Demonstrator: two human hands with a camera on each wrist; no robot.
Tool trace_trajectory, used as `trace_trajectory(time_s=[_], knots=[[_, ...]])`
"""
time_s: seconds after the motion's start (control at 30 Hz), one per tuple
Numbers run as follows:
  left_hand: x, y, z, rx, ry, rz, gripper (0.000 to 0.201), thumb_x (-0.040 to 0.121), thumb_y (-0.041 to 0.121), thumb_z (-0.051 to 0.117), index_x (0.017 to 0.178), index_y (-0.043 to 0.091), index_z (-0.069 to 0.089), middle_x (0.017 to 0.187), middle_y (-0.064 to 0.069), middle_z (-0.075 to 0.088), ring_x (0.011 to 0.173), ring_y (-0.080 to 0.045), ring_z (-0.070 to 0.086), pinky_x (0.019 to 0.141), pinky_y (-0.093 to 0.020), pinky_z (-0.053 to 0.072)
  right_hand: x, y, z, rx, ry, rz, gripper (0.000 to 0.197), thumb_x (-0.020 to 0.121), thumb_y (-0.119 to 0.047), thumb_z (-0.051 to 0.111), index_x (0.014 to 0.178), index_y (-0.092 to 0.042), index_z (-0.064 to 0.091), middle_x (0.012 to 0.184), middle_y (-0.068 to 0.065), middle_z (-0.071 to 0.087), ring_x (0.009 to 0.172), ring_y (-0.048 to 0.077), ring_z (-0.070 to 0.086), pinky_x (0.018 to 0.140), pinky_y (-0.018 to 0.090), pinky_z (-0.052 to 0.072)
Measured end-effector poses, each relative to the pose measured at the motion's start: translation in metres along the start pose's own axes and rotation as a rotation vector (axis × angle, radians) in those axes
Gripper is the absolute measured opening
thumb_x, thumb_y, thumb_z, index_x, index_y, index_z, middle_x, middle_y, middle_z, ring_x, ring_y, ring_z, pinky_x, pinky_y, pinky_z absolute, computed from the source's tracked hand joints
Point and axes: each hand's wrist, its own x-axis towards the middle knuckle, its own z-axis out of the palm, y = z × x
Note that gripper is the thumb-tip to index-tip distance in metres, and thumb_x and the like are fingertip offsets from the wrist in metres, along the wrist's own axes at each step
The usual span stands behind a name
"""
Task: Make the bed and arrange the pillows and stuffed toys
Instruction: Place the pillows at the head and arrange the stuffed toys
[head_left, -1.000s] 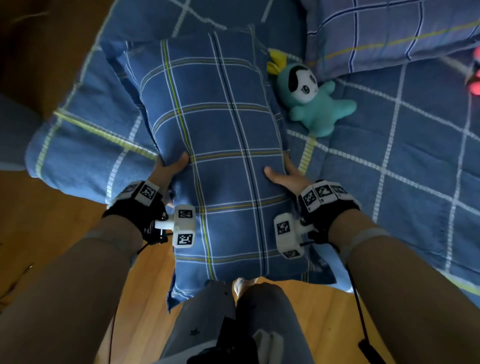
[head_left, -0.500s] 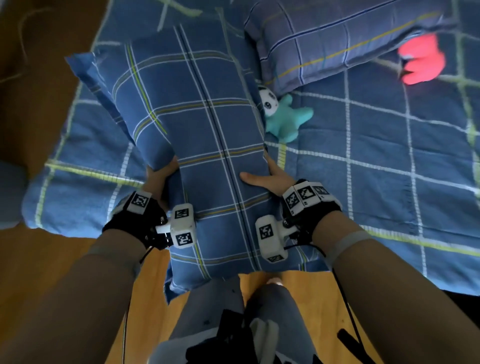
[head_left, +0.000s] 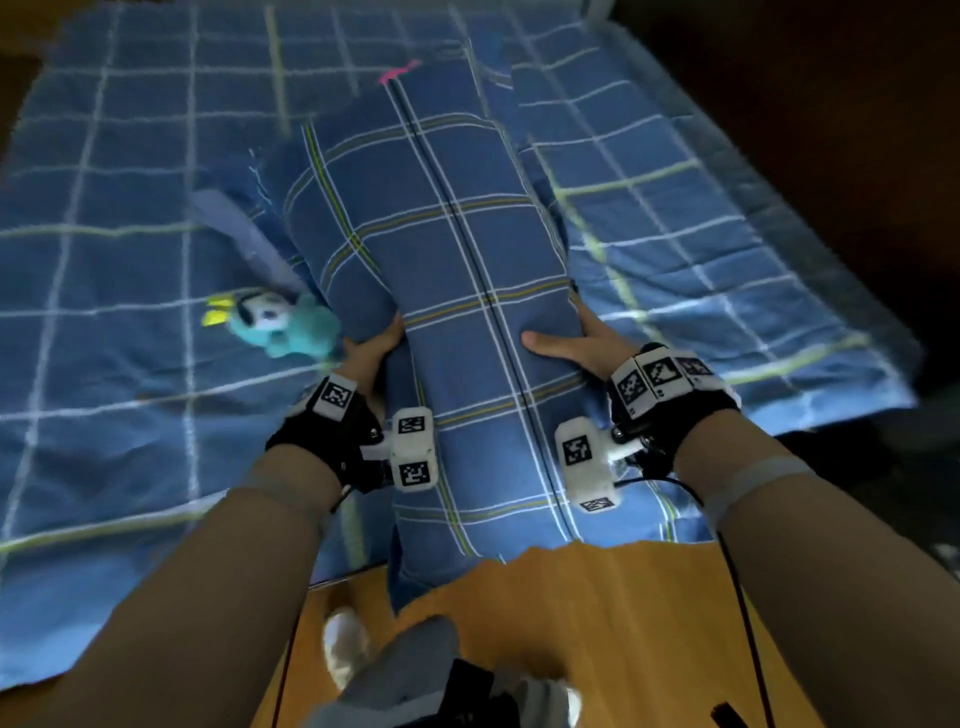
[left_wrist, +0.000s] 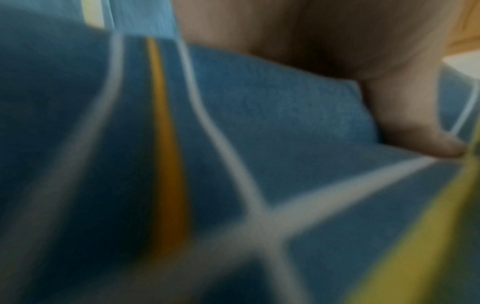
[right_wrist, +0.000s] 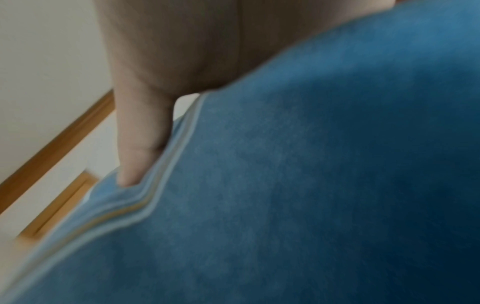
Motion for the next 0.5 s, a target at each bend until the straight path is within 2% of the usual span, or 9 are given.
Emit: trace_trajectory(time_s=[0.1,0.17,0.2,0.27,0.33,0.4,0.5], knots=[[0.033,-0.048,0.090,0.087,-0.111,-0.029,0.131,0.032,0.063,0.085,0.144,0.017,0.034,0.140,-0.006,0.050,0.122,-0.027,0.055,0.102,-0.050,0.045,-0.052,0.032,-0.093,0.051,0.144,0.006,0.062,0.081,-0.015,0.070,0.136,-0.022,0.043,0.121,-0.002,0.061,0.107,0.016,0.059,0.081,0.018,0.052],[0.036,-0.072,0.155,0.119,-0.180,-0.044,0.136,0.027,0.061,0.090,0.143,0.018,0.034,0.143,-0.007,0.049,0.121,-0.028,0.056,0.100,-0.051,0.046,-0.083,0.054,-0.150,0.103,0.220,0.013,0.060,0.080,-0.016,0.072,0.133,-0.023,0.045,0.123,0.001,0.062,0.107,0.019,0.061,0.092,0.031,0.052],[0.033,-0.081,0.185,0.122,-0.226,-0.038,0.132,0.028,0.059,0.090,0.142,0.017,0.038,0.141,-0.008,0.051,0.121,-0.028,0.057,0.100,-0.051,0.046,-0.096,0.063,-0.175,0.134,0.253,0.013,0.058,0.080,-0.016,0.072,0.131,-0.023,0.047,0.123,0.004,0.062,0.106,0.021,0.062,0.096,0.036,0.050],[-0.005,-0.086,0.248,0.138,-0.301,-0.039,0.116,0.038,0.055,0.089,0.137,0.013,0.046,0.135,-0.010,0.056,0.119,-0.027,0.058,0.099,-0.050,0.047,-0.113,0.077,-0.221,0.176,0.271,0.016,0.053,0.081,-0.013,0.069,0.129,-0.022,0.048,0.121,0.006,0.063,0.099,0.019,0.064,0.093,0.035,0.052],[-0.018,-0.095,0.291,0.145,-0.325,-0.010,0.101,0.048,0.049,0.086,0.134,0.010,0.050,0.131,-0.011,0.059,0.118,-0.027,0.059,0.100,-0.049,0.047,-0.121,0.088,-0.259,0.185,0.287,0.022,0.060,0.079,-0.018,0.072,0.133,-0.024,0.047,0.123,0.003,0.063,0.105,0.021,0.063,0.096,0.038,0.050],[-0.012,-0.104,0.323,0.159,-0.298,0.032,0.101,0.046,0.047,0.086,0.133,0.009,0.051,0.132,-0.012,0.058,0.120,-0.028,0.058,0.102,-0.050,0.045,-0.119,0.095,-0.292,0.190,0.300,0.025,0.066,0.078,-0.021,0.074,0.136,-0.029,0.044,0.125,0.002,0.062,0.111,0.022,0.060,0.099,0.038,0.047],[0.010,-0.112,0.367,0.132,-0.317,-0.004,0.099,0.050,0.045,0.086,0.135,0.011,0.049,0.132,-0.013,0.058,0.118,-0.029,0.059,0.099,-0.051,0.047,-0.100,0.103,-0.336,0.216,0.308,0.027,0.066,0.080,-0.019,0.072,0.137,-0.030,0.042,0.121,0.001,0.061,0.109,0.023,0.060,0.089,0.033,0.050]])
